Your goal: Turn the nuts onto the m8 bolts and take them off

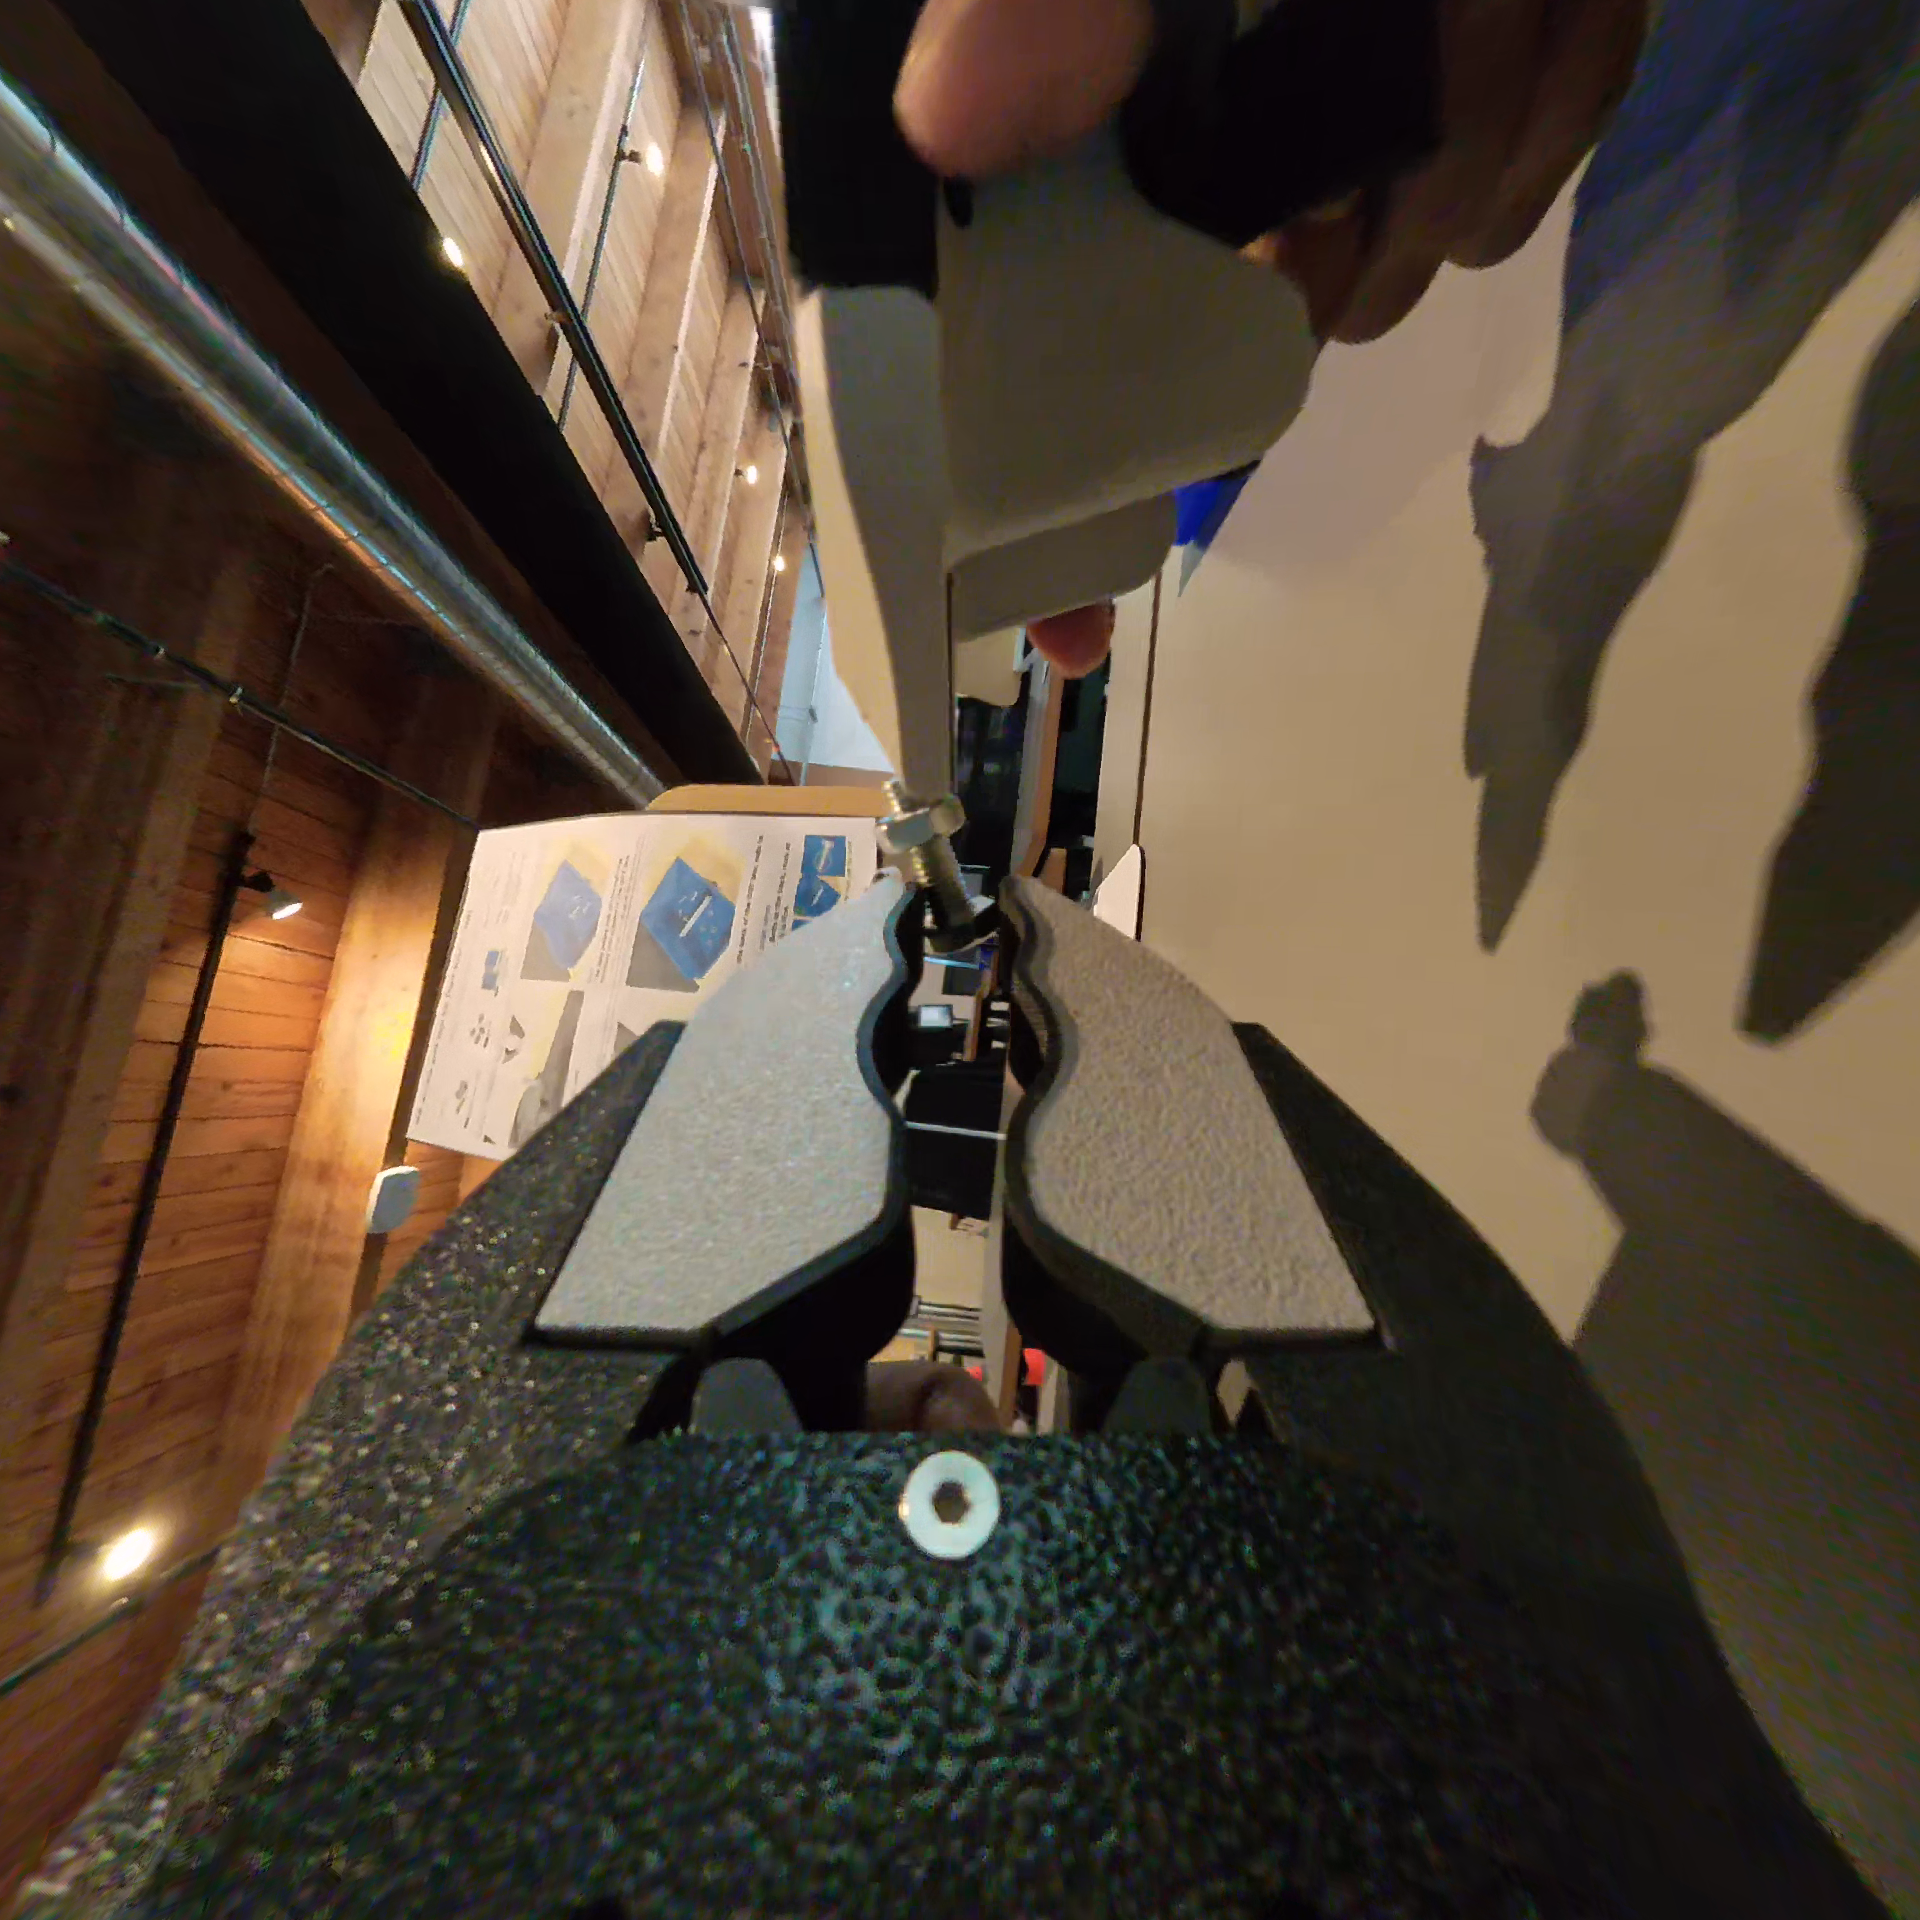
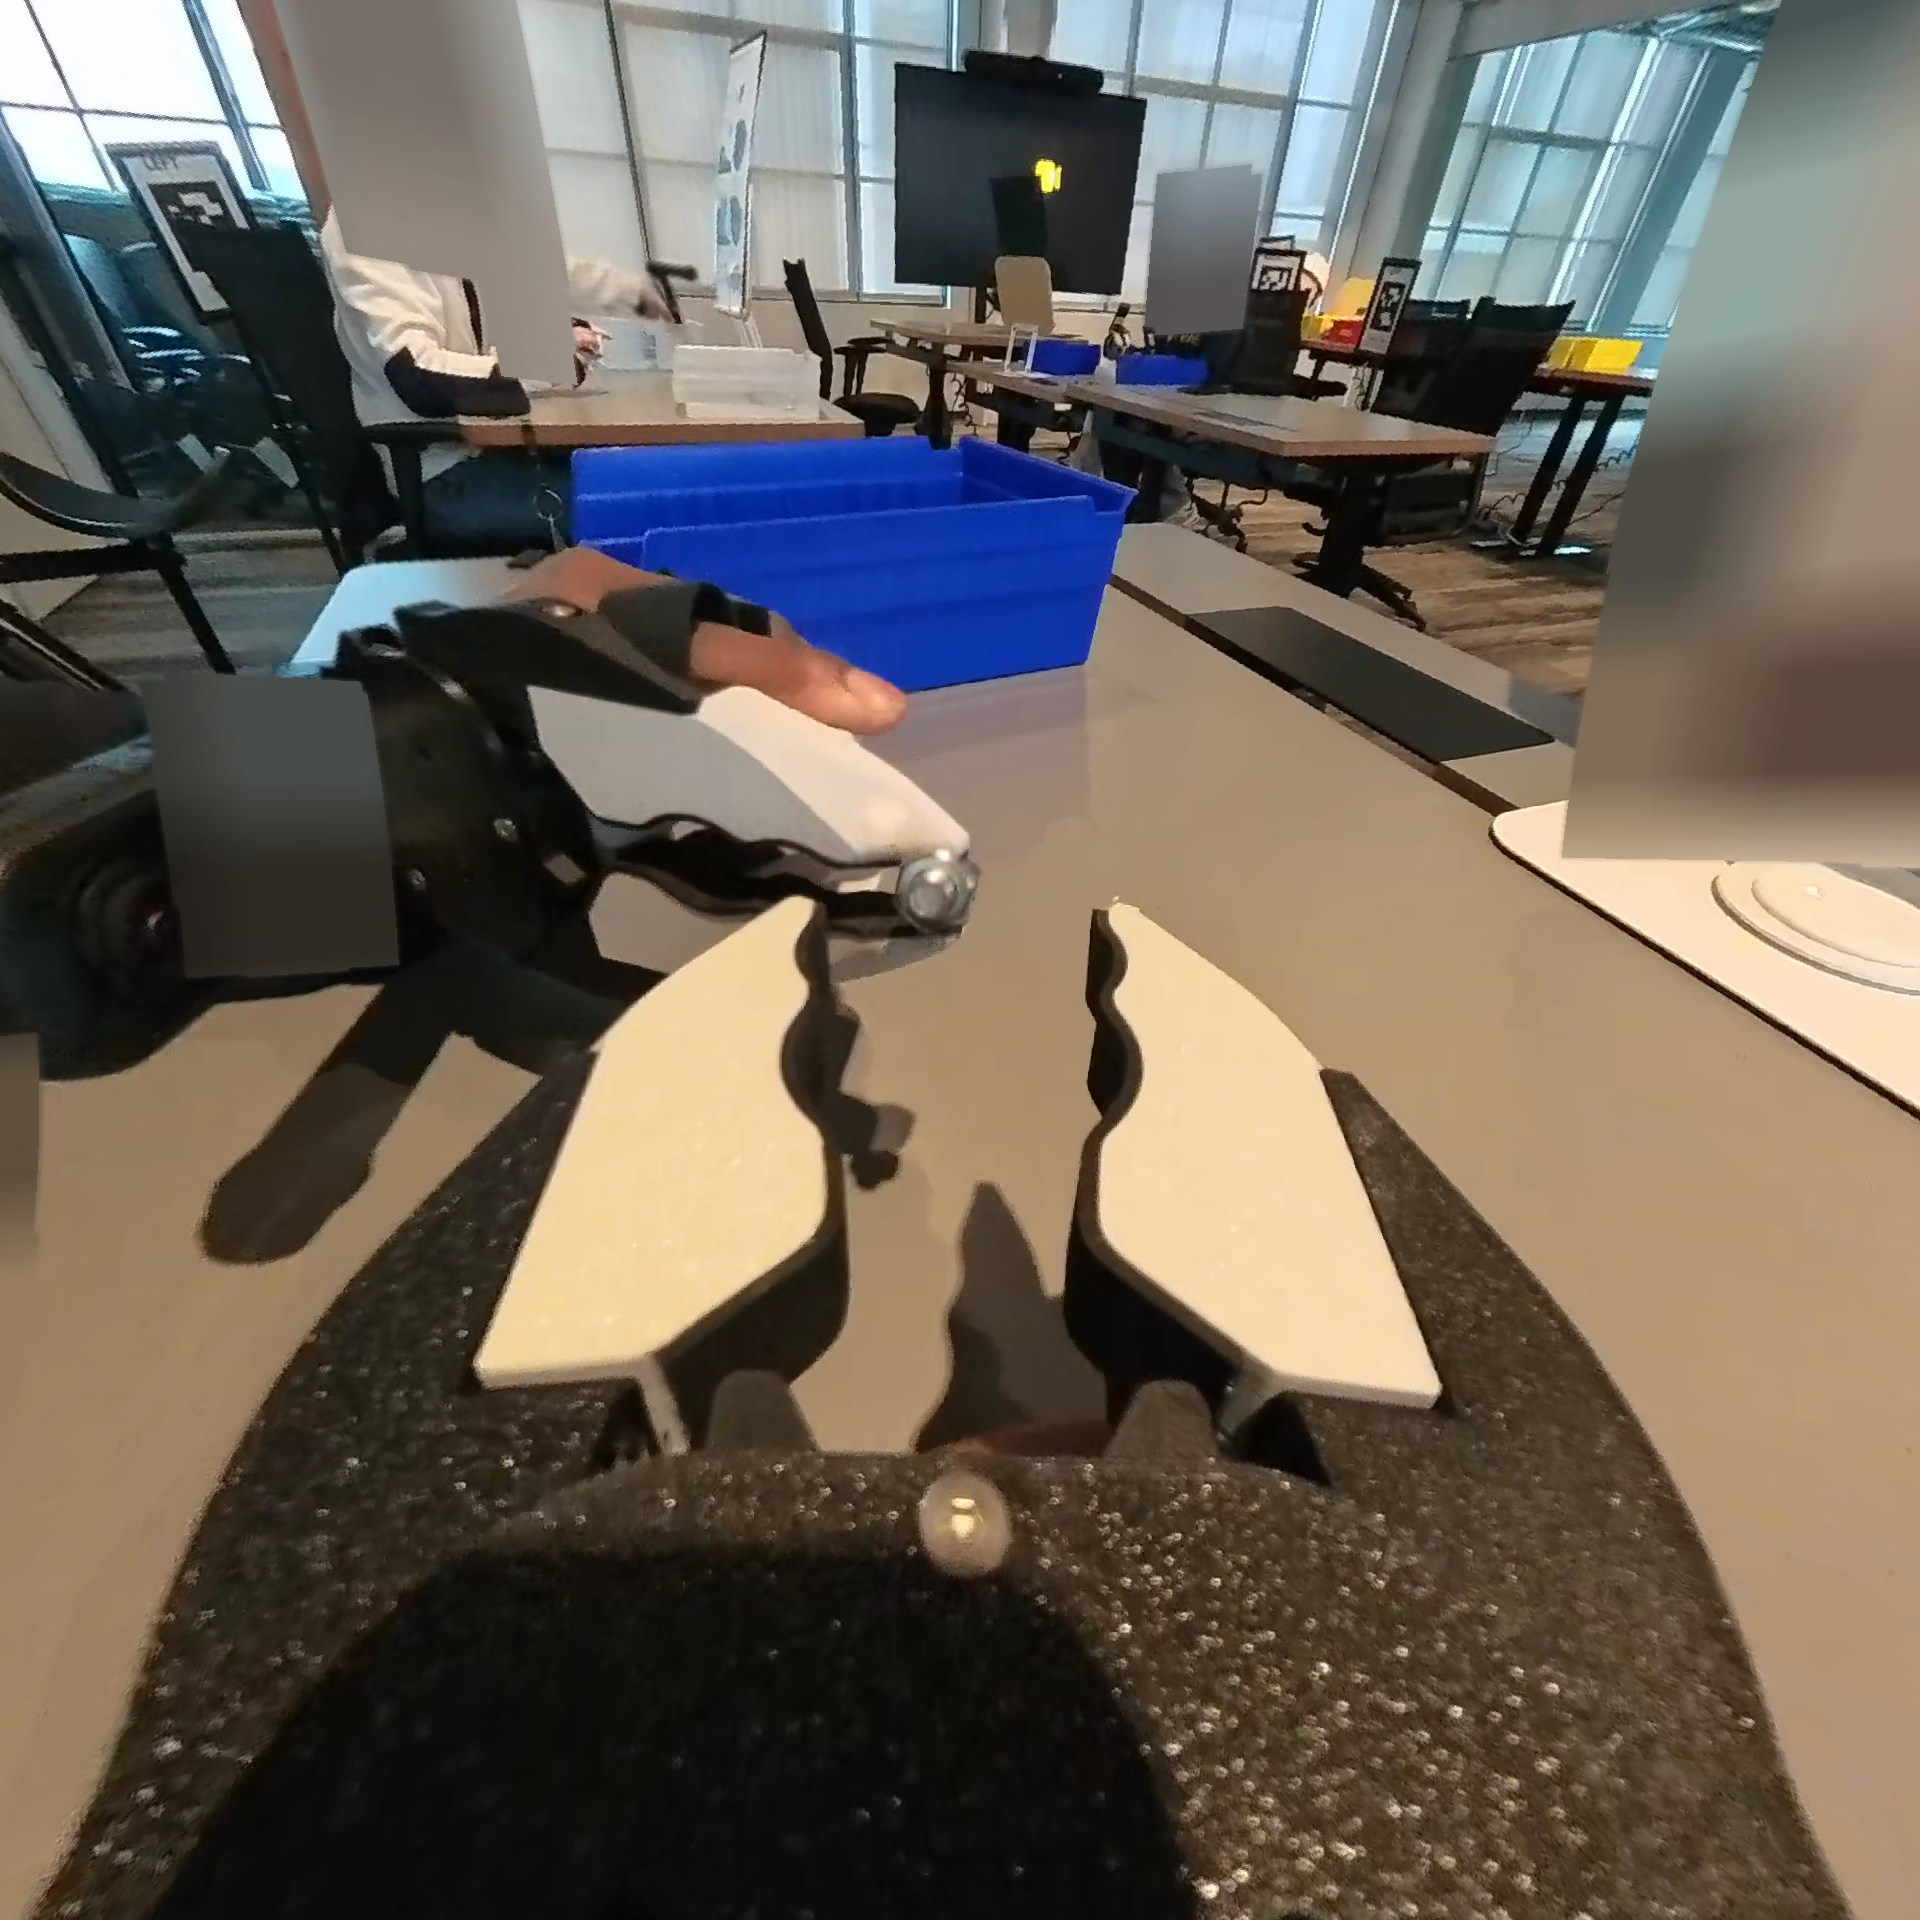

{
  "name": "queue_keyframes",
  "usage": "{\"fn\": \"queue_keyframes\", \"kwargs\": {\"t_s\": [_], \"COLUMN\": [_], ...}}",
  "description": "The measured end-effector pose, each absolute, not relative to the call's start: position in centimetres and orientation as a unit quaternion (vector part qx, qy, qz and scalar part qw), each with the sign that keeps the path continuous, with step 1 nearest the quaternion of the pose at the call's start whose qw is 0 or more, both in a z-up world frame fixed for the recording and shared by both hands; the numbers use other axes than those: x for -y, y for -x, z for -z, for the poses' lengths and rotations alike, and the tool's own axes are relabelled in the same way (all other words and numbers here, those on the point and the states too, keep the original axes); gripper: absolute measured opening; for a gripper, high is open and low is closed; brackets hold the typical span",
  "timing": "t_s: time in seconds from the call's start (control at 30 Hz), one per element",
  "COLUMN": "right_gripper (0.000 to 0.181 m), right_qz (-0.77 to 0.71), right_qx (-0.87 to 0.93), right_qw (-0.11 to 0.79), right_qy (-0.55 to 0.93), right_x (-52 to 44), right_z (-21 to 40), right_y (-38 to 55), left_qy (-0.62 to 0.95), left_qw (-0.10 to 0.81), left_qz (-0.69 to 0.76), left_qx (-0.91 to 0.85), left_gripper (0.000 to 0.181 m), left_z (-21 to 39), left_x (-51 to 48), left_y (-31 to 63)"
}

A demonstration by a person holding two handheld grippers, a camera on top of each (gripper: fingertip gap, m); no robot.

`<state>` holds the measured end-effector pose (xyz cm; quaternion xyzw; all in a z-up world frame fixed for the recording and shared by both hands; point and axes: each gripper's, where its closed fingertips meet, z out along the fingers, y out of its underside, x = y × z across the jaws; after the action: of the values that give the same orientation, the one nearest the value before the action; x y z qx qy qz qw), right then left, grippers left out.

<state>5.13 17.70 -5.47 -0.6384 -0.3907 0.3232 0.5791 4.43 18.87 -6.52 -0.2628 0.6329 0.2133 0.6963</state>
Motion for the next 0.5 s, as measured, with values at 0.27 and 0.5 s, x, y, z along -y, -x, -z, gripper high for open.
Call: {"fn": "queue_keyframes", "kwargs": {"t_s": [0.27,0.5], "right_gripper": [0.039,0.015], "right_qz": [-0.293,-0.231], "right_qx": [0.404,0.451], "right_qw": [0.575,0.574], "right_qy": [0.649,0.643], "right_x": [-17.9,-17.7], "right_z": [6.2,7.2], "right_y": [-4.9,-4.7], "left_qy": [0.248,0.262], "left_qw": [0.682,0.663], "left_qz": [-0.223,-0.215], "left_qx": [-0.65,-0.667], "left_gripper": [0.013,0.013], "left_z": [7.2,8.3], "left_x": [-18.4,-18.7], "left_y": [-4.9,-4.9]}}
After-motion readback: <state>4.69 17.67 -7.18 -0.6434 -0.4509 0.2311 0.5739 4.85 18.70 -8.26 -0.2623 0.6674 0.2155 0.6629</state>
